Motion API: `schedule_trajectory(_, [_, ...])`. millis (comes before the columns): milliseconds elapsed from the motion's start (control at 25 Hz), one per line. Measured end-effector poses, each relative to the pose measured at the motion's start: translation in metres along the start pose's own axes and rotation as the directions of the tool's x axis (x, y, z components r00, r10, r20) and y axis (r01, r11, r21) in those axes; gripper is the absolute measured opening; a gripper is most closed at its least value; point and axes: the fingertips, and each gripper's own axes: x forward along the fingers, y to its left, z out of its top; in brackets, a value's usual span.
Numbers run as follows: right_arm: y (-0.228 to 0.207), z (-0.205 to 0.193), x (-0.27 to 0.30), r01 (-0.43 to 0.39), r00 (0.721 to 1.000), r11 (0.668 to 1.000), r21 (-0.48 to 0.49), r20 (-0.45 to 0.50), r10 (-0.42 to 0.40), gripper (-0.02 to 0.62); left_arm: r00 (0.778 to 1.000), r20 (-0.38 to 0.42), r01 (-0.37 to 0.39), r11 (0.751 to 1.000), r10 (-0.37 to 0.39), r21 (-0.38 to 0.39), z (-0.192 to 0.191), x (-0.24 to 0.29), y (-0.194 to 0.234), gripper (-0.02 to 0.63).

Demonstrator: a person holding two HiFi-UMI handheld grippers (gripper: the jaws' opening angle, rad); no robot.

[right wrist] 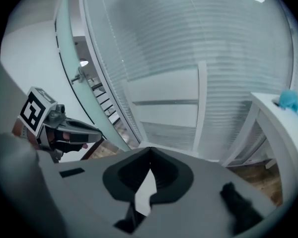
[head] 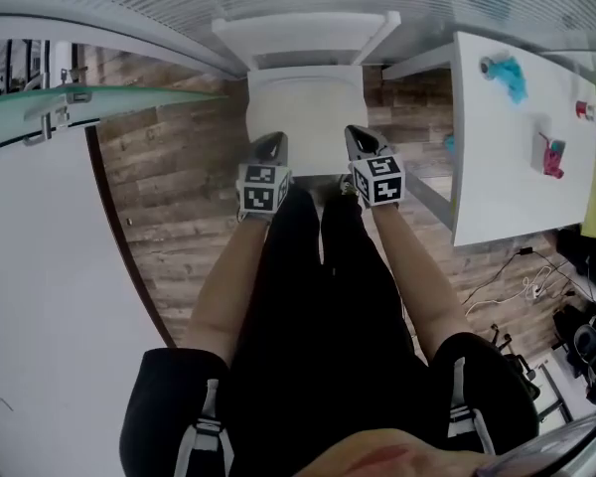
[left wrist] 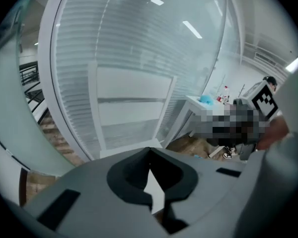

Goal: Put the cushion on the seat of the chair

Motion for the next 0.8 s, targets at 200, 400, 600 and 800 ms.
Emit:
schedule_trajectory(200, [0.037, 0.066, -0.080, -0.062, 0.991, 0.993, -0.097, 0.116, 0.073, 0.015, 0.992, 0.106, 0.064, 0.993, -0.074, 0.098, 0.066, -0.070, -0.045, 0.011])
schedule_trajectory(400, [0.072, 0.141, -0.166, -0.097, 0.951, 0.973, -0.208, 0.269, 0.152, 0.015, 0.954, 0.256, 0.104, 0.975, -0.154, 0.198, 0.138, -0.151, -0.093, 0.011])
schedule_trajectory(600, [0.116, 0.193, -0.239, -0.106, 0.897, 0.951, -0.290, 0.385, 0.217, 0.015, 0.906, 0.374, 0.107, 0.961, -0.200, 0.255, 0.190, -0.225, -0.126, 0.011])
schedule_trajectory(800, [0.144, 0.235, -0.291, -0.108, 0.844, 0.931, -0.349, 0.462, 0.272, 0.015, 0.844, 0.487, 0.073, 0.948, -0.225, 0.311, 0.236, -0.285, -0.152, 0.011])
